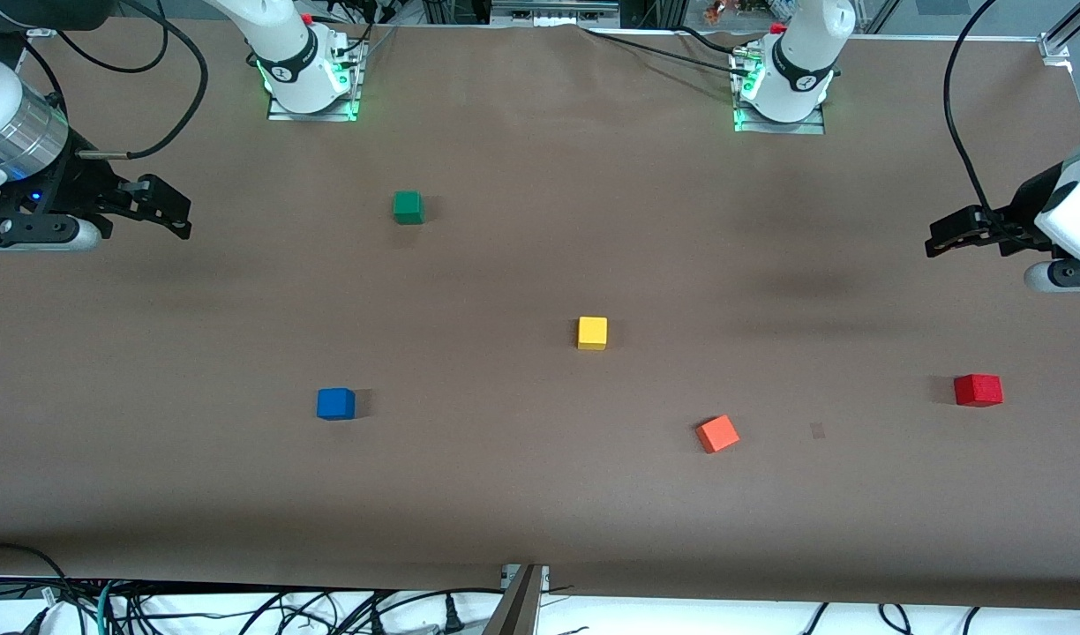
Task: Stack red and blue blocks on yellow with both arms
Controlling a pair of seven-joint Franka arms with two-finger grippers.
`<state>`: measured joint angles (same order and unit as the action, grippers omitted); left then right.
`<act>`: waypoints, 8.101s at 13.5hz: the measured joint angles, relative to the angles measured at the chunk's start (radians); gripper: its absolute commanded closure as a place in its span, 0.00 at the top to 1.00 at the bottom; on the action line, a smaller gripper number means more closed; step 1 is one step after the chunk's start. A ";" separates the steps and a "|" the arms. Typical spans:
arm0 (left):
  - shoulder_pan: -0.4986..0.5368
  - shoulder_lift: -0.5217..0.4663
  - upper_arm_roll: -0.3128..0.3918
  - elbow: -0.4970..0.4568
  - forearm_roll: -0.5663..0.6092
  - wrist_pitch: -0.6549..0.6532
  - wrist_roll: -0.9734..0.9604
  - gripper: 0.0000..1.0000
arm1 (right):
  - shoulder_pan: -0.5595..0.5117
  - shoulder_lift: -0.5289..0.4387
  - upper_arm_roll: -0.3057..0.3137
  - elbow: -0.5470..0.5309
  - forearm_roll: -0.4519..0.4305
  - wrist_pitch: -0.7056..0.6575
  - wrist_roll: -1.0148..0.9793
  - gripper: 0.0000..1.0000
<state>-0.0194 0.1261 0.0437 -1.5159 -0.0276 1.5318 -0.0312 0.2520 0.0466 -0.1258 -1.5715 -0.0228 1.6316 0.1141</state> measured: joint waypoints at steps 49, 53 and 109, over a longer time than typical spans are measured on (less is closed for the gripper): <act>0.112 0.473 -0.104 0.114 0.004 0.429 0.230 0.00 | 0.045 0.855 0.019 0.319 0.197 0.493 -0.104 0.95; -0.155 0.433 -0.114 0.109 0.004 0.386 -0.033 0.00 | 0.041 0.856 0.016 0.319 0.147 0.493 -0.112 0.95; -0.103 0.272 -0.050 0.341 0.006 0.049 -0.180 1.00 | 0.520 0.855 0.099 0.571 0.070 0.447 1.029 0.38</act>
<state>-0.1227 0.3984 -0.0058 -1.1746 -0.0215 1.5804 -0.2117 0.7722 0.9016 -0.0271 -1.0000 0.0475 2.0789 1.1432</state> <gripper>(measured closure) 0.000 0.445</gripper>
